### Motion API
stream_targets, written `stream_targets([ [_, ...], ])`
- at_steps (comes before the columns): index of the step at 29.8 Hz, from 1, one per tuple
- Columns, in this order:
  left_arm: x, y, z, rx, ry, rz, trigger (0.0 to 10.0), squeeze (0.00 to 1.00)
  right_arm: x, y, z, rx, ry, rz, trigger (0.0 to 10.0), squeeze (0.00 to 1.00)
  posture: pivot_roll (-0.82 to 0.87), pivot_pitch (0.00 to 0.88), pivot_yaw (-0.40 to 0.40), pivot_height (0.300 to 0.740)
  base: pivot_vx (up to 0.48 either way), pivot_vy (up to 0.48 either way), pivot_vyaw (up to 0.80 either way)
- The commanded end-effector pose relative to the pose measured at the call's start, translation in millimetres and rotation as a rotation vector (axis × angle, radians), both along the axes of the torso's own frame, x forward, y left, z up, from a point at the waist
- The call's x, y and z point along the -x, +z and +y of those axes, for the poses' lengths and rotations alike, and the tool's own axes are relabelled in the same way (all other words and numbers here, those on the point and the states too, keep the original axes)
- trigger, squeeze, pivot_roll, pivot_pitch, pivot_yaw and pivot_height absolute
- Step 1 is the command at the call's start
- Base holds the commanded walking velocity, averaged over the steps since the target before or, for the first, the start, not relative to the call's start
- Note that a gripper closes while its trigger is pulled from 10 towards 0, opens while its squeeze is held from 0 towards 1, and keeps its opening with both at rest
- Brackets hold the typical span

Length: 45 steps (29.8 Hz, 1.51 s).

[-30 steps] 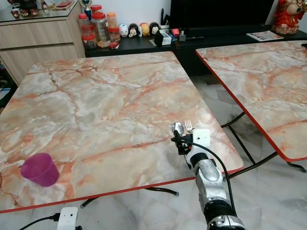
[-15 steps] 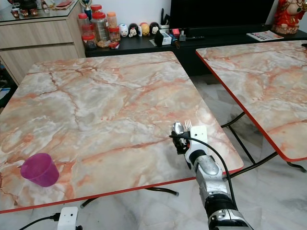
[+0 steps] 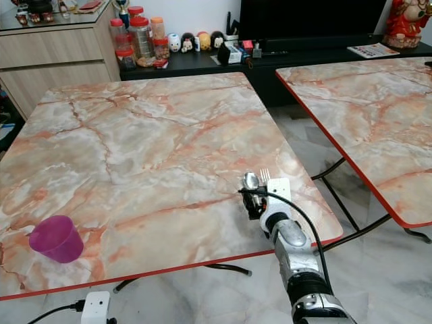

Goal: Setting the table

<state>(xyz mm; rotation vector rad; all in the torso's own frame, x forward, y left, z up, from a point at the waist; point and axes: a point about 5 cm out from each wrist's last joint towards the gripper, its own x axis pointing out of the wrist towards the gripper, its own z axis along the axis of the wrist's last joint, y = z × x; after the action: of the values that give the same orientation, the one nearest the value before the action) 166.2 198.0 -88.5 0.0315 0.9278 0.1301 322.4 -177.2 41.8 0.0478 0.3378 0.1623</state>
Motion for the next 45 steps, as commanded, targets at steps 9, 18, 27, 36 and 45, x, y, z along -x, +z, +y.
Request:
stream_targets([
  [9,3.7,-2,3.0,0.003,0.012,0.024,10.0,0.0,0.1,-4,3.5,0.015,0.024,0.054,10.0,0.0,-0.02,0.0,0.0,0.74,0.0,0.0,0.0],
  [18,7.2,-3,2.7,0.016,0.026,0.038,10.0,0.0,0.5,-7,2.4,0.041,0.009,0.09,0.9,0.0,-0.02,0.0,-0.001,0.74,0.0,0.0,0.0],
  [27,9.4,-4,4.7,0.026,0.046,0.044,10.0,0.0,2.5,-11,1.4,0.062,0.019,0.129,0.0,0.0,-0.02,0.0,-0.002,0.74,0.0,0.0,0.0],
  [36,11.3,-5,4.3,0.043,0.068,0.051,10.0,0.0,2.0,-11,1.2,0.074,0.039,0.138,0.0,0.0,-0.03,0.0,-0.005,0.74,0.0,0.0,0.0],
  [45,14.6,-7,2.6,0.054,0.085,0.066,10.0,0.0,-0.9,-7,11.0,0.128,0.105,0.111,0.0,0.0,-0.03,0.0,-0.024,0.74,0.0,0.0,0.0],
])
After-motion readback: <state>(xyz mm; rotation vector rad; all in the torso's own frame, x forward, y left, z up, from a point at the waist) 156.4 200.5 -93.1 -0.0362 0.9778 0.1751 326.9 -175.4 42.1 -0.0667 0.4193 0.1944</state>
